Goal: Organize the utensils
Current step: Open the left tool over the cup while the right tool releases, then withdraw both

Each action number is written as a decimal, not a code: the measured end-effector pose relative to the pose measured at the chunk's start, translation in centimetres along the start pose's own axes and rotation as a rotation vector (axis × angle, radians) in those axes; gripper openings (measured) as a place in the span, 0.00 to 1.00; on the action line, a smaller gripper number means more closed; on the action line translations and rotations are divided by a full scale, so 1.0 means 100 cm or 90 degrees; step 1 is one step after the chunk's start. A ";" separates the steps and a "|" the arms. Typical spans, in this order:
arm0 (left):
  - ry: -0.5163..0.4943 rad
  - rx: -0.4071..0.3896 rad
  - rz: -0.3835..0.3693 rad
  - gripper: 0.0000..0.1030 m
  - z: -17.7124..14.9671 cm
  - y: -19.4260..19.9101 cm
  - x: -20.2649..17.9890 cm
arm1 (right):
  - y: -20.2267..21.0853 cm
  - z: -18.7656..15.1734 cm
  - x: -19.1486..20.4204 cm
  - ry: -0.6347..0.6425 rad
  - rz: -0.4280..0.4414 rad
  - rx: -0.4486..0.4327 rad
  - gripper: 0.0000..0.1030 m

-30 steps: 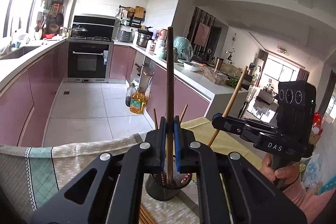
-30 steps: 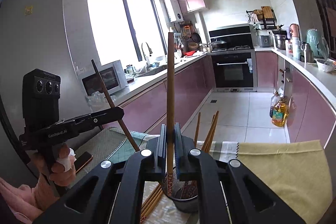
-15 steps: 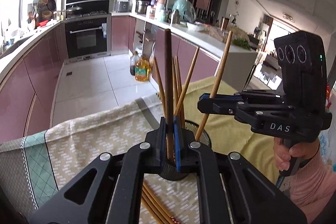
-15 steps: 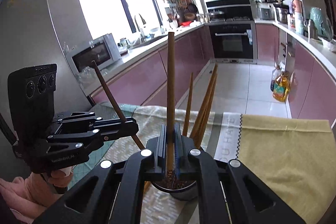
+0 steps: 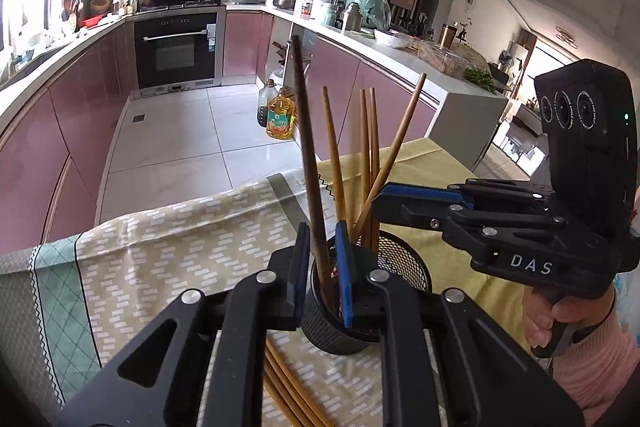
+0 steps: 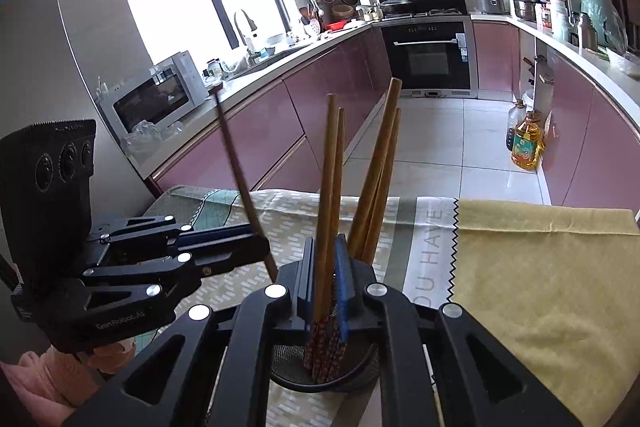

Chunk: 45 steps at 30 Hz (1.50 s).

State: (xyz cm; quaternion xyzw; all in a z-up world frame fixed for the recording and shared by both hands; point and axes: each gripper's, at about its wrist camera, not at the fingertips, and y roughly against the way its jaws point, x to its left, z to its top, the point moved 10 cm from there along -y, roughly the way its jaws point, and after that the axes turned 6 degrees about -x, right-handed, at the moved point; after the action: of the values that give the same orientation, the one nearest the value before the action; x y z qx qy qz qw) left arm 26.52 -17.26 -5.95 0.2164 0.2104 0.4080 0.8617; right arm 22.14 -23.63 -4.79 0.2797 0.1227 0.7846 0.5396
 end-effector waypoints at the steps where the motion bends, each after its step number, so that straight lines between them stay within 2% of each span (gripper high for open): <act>1: 0.001 -0.002 0.003 0.14 -0.002 0.001 0.001 | 0.001 0.000 0.000 0.000 0.000 -0.002 0.11; 3: 0.005 -0.008 0.010 0.17 -0.004 0.003 0.005 | 0.004 -0.001 0.000 -0.001 0.000 -0.006 0.11; 8: 0.014 -0.032 0.025 0.23 -0.012 0.023 0.016 | 0.018 -0.005 0.007 0.007 0.013 -0.024 0.19; 10: 0.009 -0.046 0.039 0.32 -0.017 0.034 0.019 | 0.028 -0.010 0.013 0.018 0.018 -0.034 0.30; 13: 0.009 -0.052 0.047 0.44 -0.032 0.049 0.025 | 0.043 -0.022 0.030 0.045 0.044 -0.041 0.31; 16: 0.020 -0.011 0.061 0.44 -0.065 0.051 0.036 | 0.048 -0.044 0.049 0.062 0.077 -0.026 0.40; 22: 0.047 0.086 0.085 0.44 -0.134 0.040 0.055 | 0.011 -0.108 0.062 0.016 0.105 0.077 0.40; 26: 0.082 0.113 0.086 0.44 -0.164 0.037 0.062 | -0.018 -0.142 0.065 0.000 0.092 0.133 0.40; 28: 0.077 0.115 0.105 0.45 -0.171 0.039 0.066 | -0.026 -0.149 0.066 0.004 0.076 0.144 0.40; 38: 0.080 0.113 0.104 0.46 -0.174 0.041 0.062 | -0.044 -0.163 0.080 0.048 0.019 0.154 0.40; 45: 0.068 0.113 0.104 0.47 -0.172 0.036 0.056 | -0.048 -0.167 0.086 0.066 -0.008 0.152 0.35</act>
State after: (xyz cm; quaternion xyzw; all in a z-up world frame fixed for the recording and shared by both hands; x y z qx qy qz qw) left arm 18.27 -7.24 -19.08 0.2864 0.2727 0.4677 0.7905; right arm 14.11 -12.10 -18.08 0.3004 0.2450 0.7743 0.5002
